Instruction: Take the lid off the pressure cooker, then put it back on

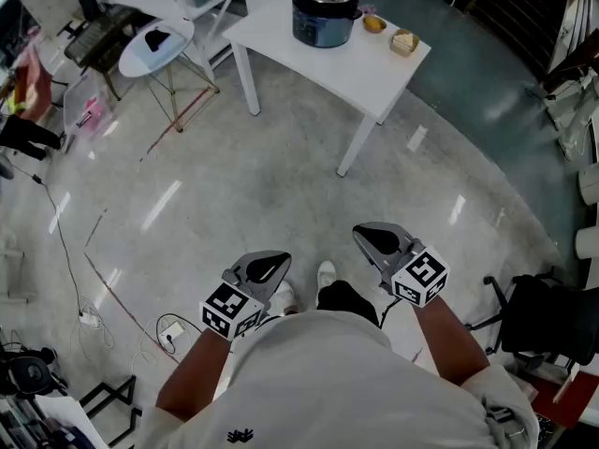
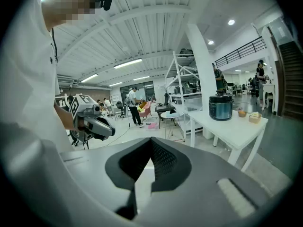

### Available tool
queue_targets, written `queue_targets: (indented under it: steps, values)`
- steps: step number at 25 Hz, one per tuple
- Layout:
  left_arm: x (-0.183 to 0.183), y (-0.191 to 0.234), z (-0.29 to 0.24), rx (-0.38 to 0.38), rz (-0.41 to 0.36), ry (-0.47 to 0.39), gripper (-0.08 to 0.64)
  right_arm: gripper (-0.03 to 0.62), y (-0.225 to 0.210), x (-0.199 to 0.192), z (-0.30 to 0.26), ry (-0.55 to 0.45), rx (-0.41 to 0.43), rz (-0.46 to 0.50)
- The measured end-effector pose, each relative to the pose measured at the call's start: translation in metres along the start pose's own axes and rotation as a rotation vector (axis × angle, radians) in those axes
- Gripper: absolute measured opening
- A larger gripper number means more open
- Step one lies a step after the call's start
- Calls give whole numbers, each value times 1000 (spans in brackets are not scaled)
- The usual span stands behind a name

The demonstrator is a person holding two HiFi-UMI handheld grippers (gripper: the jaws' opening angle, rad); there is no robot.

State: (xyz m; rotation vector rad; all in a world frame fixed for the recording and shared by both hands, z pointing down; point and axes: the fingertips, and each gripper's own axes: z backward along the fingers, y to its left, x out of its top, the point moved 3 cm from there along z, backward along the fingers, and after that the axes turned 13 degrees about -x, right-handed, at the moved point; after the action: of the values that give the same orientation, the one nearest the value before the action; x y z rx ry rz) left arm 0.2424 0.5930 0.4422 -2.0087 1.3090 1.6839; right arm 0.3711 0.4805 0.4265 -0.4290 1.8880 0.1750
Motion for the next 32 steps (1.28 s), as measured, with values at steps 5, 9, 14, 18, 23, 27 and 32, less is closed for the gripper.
queue_targets:
  steps: [5,9,14,18,23,27,32]
  values:
    - [17,13,-9,9,3,-12,6,11,-16,10,-13,-2,13,7]
    - [39,19,-32,13,-6,-21,6,11,-45,21,-22,-10,30,17]
    - [64,34,-60,35,-25,-16,6,46,-90,35,-32,-54,65,-1]
    - [75,42,-79,45,-30,-16,6,160,-122,37,-42,-65,66,-3]
    - [83,63,-88,43,-17,-9,6,198,-150,48,-61,-88,48,2]
    - [96,91,-93,15,-27,-8,6,233,-172,60,-81,-104,13,12]
    - [122,143,-92,-45,-47,-18,6,267,-202,85,-120,-101,-60,20]
